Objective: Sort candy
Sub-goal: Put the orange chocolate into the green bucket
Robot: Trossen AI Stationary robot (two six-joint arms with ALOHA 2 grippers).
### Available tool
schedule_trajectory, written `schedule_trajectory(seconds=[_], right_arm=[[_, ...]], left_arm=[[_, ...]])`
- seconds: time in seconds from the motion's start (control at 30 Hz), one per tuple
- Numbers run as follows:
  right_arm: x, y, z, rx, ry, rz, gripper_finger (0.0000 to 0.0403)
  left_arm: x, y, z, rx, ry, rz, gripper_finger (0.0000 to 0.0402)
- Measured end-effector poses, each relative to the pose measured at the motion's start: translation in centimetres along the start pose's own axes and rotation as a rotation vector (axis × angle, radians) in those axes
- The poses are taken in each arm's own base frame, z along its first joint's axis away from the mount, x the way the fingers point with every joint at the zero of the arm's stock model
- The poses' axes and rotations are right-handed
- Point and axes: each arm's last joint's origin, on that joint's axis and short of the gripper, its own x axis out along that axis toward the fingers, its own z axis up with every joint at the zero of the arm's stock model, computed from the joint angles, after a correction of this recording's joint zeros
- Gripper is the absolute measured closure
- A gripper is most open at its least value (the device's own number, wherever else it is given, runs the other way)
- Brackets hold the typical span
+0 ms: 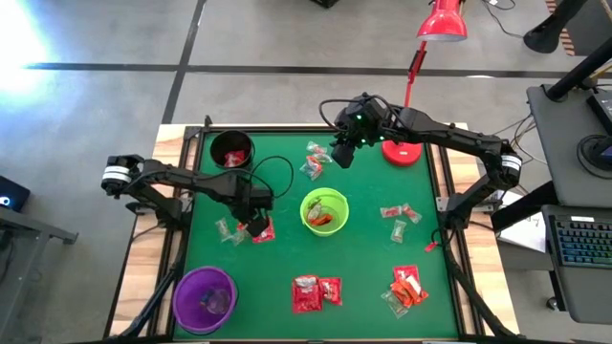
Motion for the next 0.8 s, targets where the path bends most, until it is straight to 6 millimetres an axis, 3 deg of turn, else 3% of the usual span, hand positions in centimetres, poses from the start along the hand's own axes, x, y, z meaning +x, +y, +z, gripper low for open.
schedule_trajectory(seconds=[0.33, 0.67, 0.8], right_arm=[[0.0, 0.0, 0.0, -0.020, 0.000, -0.001, 0.0266], [0.0, 0.0, 0.0, -0.026, 0.001, -0.001, 0.0266], [0.0, 0.0, 0.0, -0.026, 0.000, -0.001, 0.0266]], left_arm=[[-1.9, -0.1, 0.2, 0.017, -0.044, -0.035, 0.0401], [-8.5, -0.2, 0.8, 0.052, -0.249, -0.184, 0.0402], [-10.8, -0.9, 1.9, 0.128, -0.390, -0.203, 0.0402]])
